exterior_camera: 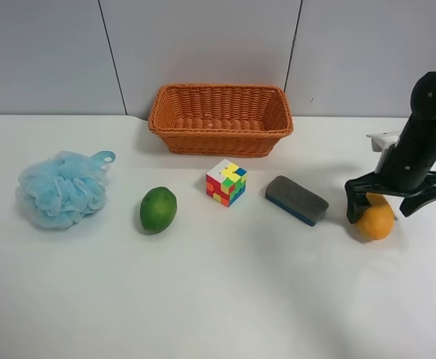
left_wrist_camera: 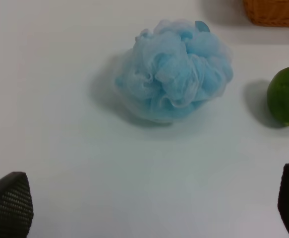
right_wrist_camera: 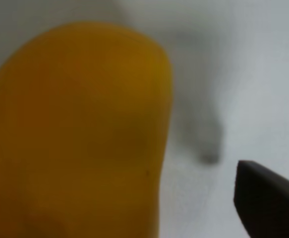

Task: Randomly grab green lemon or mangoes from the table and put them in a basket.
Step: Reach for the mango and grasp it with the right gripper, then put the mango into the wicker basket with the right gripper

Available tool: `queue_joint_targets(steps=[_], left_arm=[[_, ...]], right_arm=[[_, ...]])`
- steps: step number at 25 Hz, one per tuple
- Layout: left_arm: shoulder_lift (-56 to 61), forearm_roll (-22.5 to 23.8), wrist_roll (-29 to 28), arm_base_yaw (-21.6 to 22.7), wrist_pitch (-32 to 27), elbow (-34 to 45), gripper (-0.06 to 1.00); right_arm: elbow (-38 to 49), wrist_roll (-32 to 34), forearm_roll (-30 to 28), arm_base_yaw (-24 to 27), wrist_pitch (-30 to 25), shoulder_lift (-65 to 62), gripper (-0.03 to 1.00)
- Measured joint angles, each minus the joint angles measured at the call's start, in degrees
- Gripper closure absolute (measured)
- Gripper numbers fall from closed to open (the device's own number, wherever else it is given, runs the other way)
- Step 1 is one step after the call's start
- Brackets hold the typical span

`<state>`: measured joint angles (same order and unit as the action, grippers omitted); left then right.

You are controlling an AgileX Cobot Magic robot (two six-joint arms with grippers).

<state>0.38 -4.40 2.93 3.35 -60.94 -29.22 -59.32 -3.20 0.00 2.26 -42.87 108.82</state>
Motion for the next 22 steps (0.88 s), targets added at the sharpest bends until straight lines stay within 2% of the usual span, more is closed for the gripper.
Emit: queue_joint_targets(steps=[2,3,7,17,22], left_arm=[[0.0,0.0,0.0,0.0,0.0,0.0,-0.05],[0.0,0.0,0.0,0.0,0.0,0.0,-0.05],[0.0,0.0,0.0,0.0,0.0,0.0,-0.05],[0.0,0.0,0.0,0.0,0.0,0.0,-0.05],[0.0,0.0,0.0,0.0,0.0,0.0,-0.05]], right_arm=[[0.0,0.0,0.0,0.0,0.21,0.14,0.02],[0.0,0.0,0.0,0.0,0.21,0.14,0.07],[0.0,0.01,0.0,0.0,0.21,0.14,0.34],[0.0,-0.04,0.0,0.0,-0.17,-0.5,0.34],[0.0,0.06,0.0,0.0,-3.29,-6.21,0.34]])
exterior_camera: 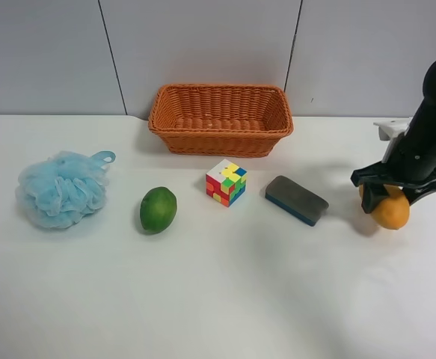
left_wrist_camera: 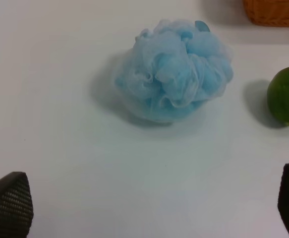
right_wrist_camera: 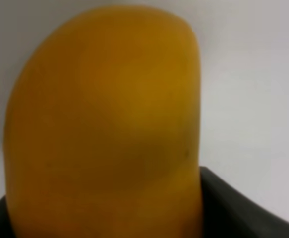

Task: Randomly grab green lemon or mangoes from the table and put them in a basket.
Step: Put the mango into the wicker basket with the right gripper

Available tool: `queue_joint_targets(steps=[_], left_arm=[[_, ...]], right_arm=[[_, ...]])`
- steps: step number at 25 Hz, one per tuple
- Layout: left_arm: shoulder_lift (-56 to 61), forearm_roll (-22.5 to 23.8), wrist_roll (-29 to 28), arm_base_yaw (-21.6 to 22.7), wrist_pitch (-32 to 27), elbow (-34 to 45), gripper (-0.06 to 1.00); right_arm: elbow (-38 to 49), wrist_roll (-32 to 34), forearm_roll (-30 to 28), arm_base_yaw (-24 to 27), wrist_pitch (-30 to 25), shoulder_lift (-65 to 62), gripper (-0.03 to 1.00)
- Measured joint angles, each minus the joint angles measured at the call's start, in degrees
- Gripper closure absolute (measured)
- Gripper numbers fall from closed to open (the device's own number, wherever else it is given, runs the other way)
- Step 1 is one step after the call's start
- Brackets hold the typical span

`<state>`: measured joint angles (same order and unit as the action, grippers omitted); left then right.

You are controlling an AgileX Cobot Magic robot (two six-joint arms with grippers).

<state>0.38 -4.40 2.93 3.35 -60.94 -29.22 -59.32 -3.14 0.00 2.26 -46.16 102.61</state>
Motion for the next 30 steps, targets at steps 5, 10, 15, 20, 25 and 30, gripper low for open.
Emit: queue_joint_targets(steps=[5,10,15,20,25,30], left_arm=[[0.0,0.0,0.0,0.0,0.0,0.0,-0.05],[0.0,0.0,0.0,0.0,0.0,0.0,-0.05],[0.0,0.0,0.0,0.0,0.0,0.0,-0.05],[0.0,0.0,0.0,0.0,0.0,0.0,-0.05],[0.0,0.0,0.0,0.0,0.0,0.0,-0.05],[0.0,0.0,0.0,0.0,0.0,0.0,-0.05]], right_arm=[[0.0,0.0,0.0,0.0,-3.99,-8.34,0.34],[-0.25,0.14,1.19,0.0,-6.48,-17.13,0.34],[-6.97,0.2,2.12,-2.78,-12.36,-19.97,0.34],[-17.02,0.67,1.21,-9.04,-15.08,-18.23,0.34],[-27.1,1.01,0.45,-15.15,-16.85,-10.84,0.34],[-38.19,1.06,0.5,-19.02,-17.3,-0.76,0.34]])
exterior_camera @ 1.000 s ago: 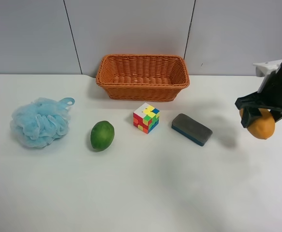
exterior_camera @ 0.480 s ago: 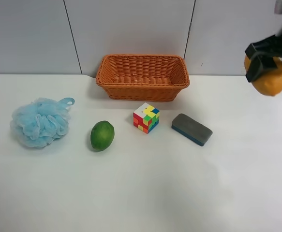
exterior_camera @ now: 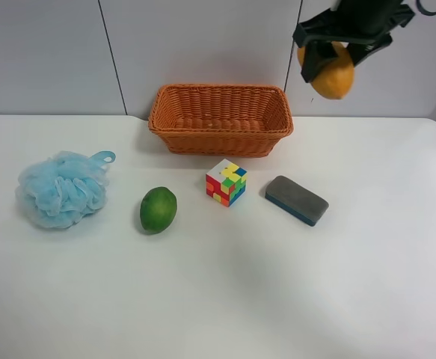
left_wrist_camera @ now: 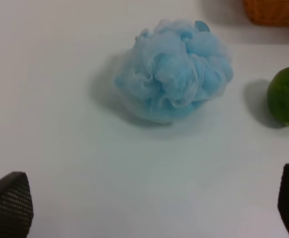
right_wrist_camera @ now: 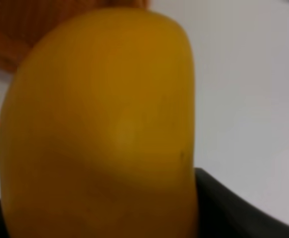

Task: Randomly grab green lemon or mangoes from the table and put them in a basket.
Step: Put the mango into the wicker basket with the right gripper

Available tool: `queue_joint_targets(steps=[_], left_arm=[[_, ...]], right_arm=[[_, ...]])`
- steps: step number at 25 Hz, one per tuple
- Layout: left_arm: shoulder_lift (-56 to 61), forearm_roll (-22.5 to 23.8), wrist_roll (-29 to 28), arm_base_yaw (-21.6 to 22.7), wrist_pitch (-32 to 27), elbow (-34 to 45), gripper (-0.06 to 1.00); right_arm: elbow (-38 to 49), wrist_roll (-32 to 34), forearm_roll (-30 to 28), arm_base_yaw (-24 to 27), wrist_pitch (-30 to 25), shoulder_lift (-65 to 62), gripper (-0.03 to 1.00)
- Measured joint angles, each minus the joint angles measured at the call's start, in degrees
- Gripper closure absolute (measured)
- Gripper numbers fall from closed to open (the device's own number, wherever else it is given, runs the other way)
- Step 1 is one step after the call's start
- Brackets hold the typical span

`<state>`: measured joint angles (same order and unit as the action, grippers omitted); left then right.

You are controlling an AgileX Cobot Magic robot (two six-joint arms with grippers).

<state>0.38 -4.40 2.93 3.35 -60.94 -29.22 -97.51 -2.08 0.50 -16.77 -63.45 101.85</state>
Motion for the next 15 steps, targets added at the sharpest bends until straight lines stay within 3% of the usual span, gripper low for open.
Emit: queue_joint_targets(steps=[9,15], left_arm=[[0.0,0.0,0.0,0.0,0.0,0.0,-0.05],[0.0,0.0,0.0,0.0,0.0,0.0,-0.05]], right_arm=[[-17.65,-0.22,-0.06,-2.25,0.76,15.79,0.34],[-21.05,-1.09,-0.06,-3.67,8.75,22.38,0.34]])
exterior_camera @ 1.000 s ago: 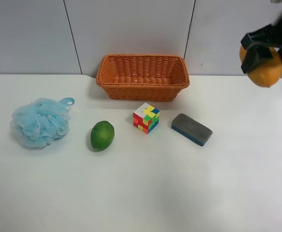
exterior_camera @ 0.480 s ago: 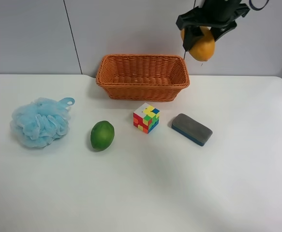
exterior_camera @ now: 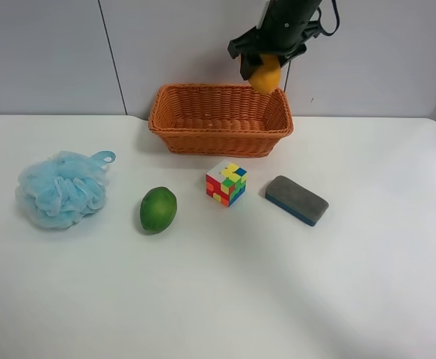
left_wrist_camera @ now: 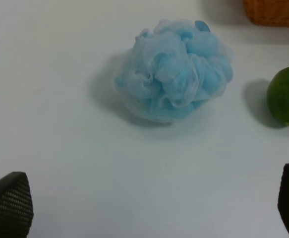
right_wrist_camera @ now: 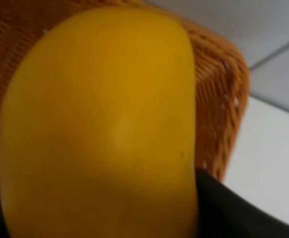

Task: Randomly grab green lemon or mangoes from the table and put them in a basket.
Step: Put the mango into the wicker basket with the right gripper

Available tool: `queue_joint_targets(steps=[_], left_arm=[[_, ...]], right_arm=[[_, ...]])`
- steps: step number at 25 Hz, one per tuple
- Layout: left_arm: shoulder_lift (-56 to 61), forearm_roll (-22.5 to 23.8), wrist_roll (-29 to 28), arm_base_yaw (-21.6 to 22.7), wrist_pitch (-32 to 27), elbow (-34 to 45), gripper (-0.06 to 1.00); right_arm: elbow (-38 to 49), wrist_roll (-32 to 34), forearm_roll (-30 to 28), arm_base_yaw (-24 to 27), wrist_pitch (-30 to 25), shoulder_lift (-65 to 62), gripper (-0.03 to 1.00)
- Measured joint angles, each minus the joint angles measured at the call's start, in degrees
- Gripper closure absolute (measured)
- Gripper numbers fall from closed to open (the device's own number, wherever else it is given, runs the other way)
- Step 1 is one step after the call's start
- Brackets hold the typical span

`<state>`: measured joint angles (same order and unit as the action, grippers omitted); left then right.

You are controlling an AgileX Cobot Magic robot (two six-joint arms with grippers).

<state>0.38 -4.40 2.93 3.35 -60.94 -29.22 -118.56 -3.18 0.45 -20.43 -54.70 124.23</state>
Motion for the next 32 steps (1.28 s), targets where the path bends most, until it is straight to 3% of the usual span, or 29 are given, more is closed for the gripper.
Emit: queue_joint_targets(steps=[11,22,23,27,32], left_arm=[[0.0,0.0,0.0,0.0,0.0,0.0,-0.05],[0.0,0.0,0.0,0.0,0.0,0.0,-0.05],[0.0,0.0,0.0,0.0,0.0,0.0,-0.05],[0.0,0.0,0.0,0.0,0.0,0.0,-0.05],[0.0,0.0,0.0,0.0,0.0,0.0,-0.05]], right_arm=[[-0.05,-0.39,-0.06,-0.7,12.15,10.45,0.34],[-0.05,0.23,0.0,-0.7,14.53,12.78,0.34],[-0.05,0.28,0.0,-0.7,14.36,12.82,0.33],[-0.05,0.56,0.0,-0.7,12.67,13.07,0.04],[-0.05,0.52,0.0,-0.7,11.96,13.18,-0.02]])
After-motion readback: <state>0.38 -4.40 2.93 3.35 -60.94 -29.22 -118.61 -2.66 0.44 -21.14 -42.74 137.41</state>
